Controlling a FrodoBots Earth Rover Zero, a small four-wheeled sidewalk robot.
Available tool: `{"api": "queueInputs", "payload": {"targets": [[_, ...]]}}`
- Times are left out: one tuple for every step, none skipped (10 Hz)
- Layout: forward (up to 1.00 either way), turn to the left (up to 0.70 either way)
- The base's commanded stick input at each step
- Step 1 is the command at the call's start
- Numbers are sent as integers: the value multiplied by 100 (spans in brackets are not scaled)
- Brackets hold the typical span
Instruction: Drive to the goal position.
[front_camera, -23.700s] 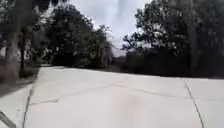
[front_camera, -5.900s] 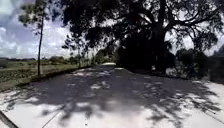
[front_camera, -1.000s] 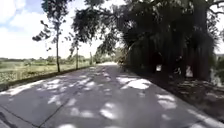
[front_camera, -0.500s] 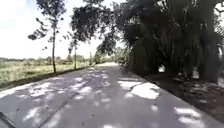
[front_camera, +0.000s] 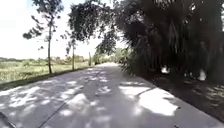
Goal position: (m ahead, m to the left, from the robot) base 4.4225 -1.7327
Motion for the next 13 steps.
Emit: {"api": "queueInputs", "payload": {"targets": [[84,0],[84,0],[84,0],[84,0],[84,0],[84,0],[84,0],[84,0],[84,0],[84,0],[84,0],[84,0],[84,0]]}}
